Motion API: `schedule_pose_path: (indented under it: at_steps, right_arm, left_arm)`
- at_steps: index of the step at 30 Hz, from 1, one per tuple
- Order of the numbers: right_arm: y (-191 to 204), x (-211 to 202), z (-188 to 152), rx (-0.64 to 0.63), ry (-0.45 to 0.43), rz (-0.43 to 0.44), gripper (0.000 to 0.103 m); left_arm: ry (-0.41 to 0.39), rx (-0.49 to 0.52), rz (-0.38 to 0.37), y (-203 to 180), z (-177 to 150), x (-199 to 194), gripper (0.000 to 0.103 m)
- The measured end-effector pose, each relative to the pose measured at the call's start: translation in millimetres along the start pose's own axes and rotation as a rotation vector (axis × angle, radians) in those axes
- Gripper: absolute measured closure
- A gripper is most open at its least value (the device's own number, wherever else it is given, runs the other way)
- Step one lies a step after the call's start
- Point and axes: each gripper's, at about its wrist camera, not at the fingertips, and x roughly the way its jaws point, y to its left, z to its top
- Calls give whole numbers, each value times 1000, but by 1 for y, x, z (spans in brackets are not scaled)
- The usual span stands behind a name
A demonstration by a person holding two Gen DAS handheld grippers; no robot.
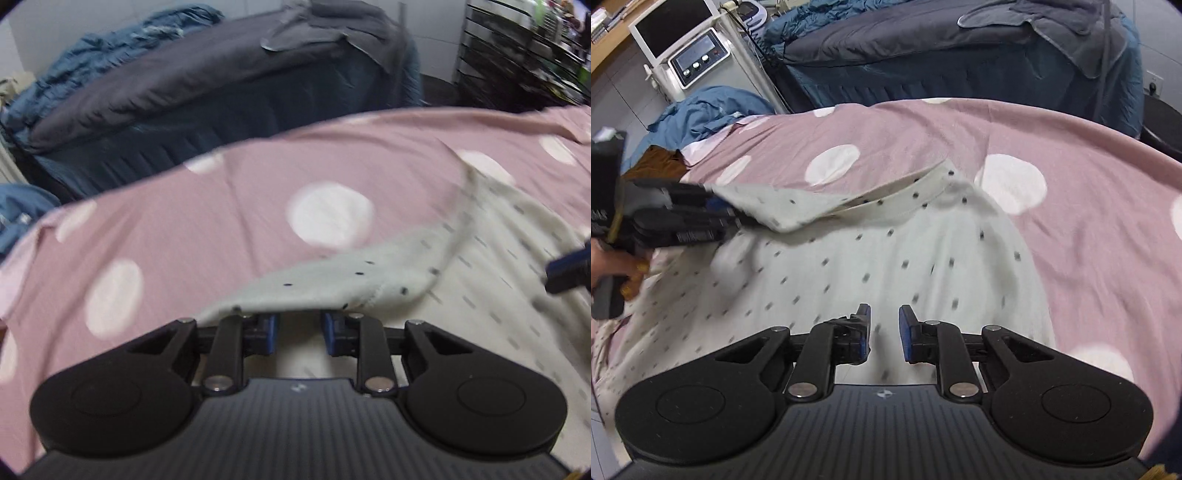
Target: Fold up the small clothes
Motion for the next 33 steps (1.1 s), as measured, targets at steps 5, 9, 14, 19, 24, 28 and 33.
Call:
schedule_pose_path:
  at_steps: [5, 9, 14, 19, 24, 28, 33]
  right_arm:
    - [-30, 22, 36, -21, -37, -74, 86]
    - [-52, 23, 56, 3, -61, -137, 86]
    - [-47, -7, 54, -42, -120, -234, 63]
    - [-26, -61, 21, -13, -163, -114, 56]
    - [12, -81, -21, -26, -93, -17, 54]
    - [34, -83, -44, -26, -46, 16, 54]
    - [46, -94, -64, 78, -43, 32, 54]
  left_arm:
    - [24, -36, 119, 42, 43, 48, 74]
    - [49, -63, 194, 69, 58, 67, 70]
    - [4, -52, 203, 100, 53, 24, 54]
    - [5, -9, 67, 117, -5, -66, 47]
    - [103, -8, 8, 128, -81, -114, 47]
    - [214, -5, -10, 126, -121, -106, 49]
    - [269, 0, -40, 113, -149, -92, 59]
